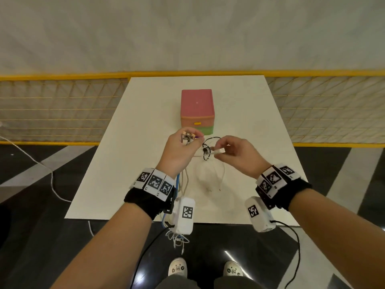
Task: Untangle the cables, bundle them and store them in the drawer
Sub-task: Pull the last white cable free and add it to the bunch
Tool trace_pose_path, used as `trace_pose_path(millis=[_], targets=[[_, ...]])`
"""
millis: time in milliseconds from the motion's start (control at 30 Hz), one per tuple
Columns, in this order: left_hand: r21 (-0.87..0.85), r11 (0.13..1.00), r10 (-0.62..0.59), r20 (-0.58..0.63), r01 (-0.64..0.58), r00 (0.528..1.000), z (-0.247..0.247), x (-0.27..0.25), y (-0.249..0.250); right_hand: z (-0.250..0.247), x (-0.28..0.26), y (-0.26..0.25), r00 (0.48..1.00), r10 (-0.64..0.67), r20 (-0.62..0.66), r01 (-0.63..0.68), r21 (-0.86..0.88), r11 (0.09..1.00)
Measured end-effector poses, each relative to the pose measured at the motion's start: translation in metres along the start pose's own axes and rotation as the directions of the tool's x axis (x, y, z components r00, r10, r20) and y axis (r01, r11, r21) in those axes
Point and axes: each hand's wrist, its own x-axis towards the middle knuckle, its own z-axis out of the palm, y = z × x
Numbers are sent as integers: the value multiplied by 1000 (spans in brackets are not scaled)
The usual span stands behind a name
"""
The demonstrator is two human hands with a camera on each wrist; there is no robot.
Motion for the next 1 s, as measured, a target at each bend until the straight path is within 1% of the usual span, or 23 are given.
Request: trace_pose_path(millis=[33,100,167,267,400,433,500,567,633,667,700,767,800,833,867,900,933,967,1000], targets=[[-3,1000,6,-6,-6,1000,1,0,1,0,1,-12,1000,-18,-22,20,122,992],[-13,999,29,-26,-30,999,2,2,5,-1,3,-31,997,-43,-56,59,328,943],[-33,997,72,-48,-73,996,2,1,12,0,4,-43,995,-66,-77,94,471,877],[-114,986,116,-54,-122,992,1,-1,27,2,7,-51,992,-91,-89,124,534,836],[-265,960,95,23,-85,995,5,-6,53,11,7,-61,986,-131,-105,167,576,800],[-275,957,104,23,-94,994,6,-5,57,14,7,-63,984,-140,-107,176,565,806],[-229,963,142,-24,-144,990,6,-2,61,19,8,-65,985,-154,-77,172,481,860],[-203,965,139,-129,-164,982,0,5,65,22,8,-61,988,-152,-22,151,338,929],[-265,952,93,-231,-155,968,-13,16,70,20,8,-53,990,-135,32,128,169,977],[-327,932,69,-268,-158,961,-22,23,72,16,7,-47,992,-118,50,113,83,990],[-416,893,50,-288,-171,956,-31,28,75,11,8,-41,994,-97,54,96,12,995],[-612,765,29,-278,-200,960,-50,35,80,-1,9,-33,998,-48,28,50,-69,996],[-659,726,35,-254,-199,967,-57,37,82,-5,10,-33,1000,-27,6,27,-75,997],[-647,740,55,-216,-185,975,-60,36,84,-8,11,-33,1000,-19,-16,18,-80,997],[-573,803,82,-166,-164,983,-62,34,85,-9,12,-38,999,-26,-30,24,-84,996],[-438,888,107,-101,-141,989,-59,29,87,-8,14,-43,998,-45,-39,42,-89,995],[-262,957,128,-17,-128,992,-54,24,88,-6,15,-50,996,-74,-45,70,-88,994],[-65,991,125,76,-121,989,-48,20,89,-5,17,-58,993,-109,-52,104,-87,991],[110,985,111,167,-130,980,-42,17,86,-4,20,-66,987,-147,-60,141,-89,986]])
